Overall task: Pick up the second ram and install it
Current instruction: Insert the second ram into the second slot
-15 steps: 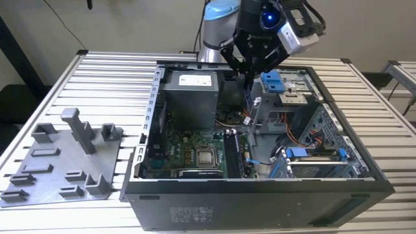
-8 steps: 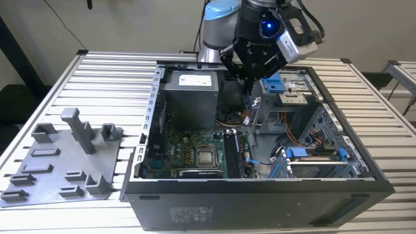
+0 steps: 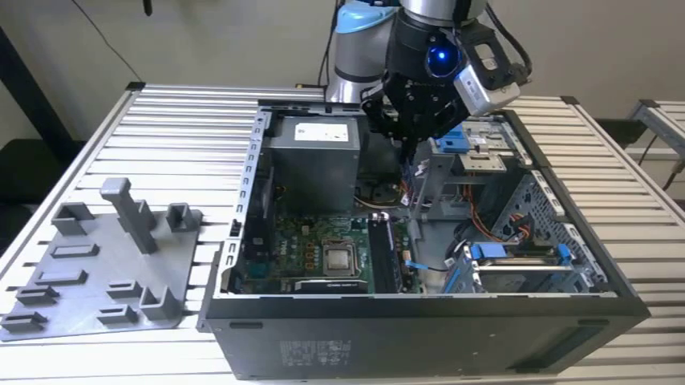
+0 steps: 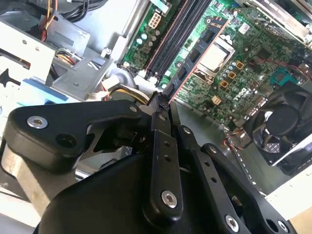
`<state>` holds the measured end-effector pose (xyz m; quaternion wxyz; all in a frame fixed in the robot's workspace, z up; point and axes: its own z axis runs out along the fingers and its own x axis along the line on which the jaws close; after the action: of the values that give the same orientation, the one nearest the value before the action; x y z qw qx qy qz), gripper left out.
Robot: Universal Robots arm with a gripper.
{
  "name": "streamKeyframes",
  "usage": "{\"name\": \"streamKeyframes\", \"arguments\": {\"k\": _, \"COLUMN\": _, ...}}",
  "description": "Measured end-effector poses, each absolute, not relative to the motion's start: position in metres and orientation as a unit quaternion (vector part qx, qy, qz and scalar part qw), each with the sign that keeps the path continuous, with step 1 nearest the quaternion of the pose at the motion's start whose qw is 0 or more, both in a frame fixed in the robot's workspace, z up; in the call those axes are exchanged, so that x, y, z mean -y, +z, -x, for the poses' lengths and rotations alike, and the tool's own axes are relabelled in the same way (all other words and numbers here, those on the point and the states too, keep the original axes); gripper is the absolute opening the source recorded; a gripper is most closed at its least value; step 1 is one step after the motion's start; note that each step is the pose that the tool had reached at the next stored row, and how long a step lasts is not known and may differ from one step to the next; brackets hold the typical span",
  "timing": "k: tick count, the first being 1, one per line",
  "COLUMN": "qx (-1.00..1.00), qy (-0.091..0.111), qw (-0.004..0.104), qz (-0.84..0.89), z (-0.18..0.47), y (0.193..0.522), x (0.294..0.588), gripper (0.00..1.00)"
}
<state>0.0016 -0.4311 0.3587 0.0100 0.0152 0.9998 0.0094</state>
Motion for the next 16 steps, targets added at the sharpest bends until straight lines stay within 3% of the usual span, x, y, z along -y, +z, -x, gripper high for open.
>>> {"name": "streamKeyframes", "arguments": {"k": 16, "qx": -1.0, "qy": 0.009, "qw": 0.01, "qz": -0.016, "z": -0.002, "y": 0.341, "x": 0.432, "gripper": 0.14}}
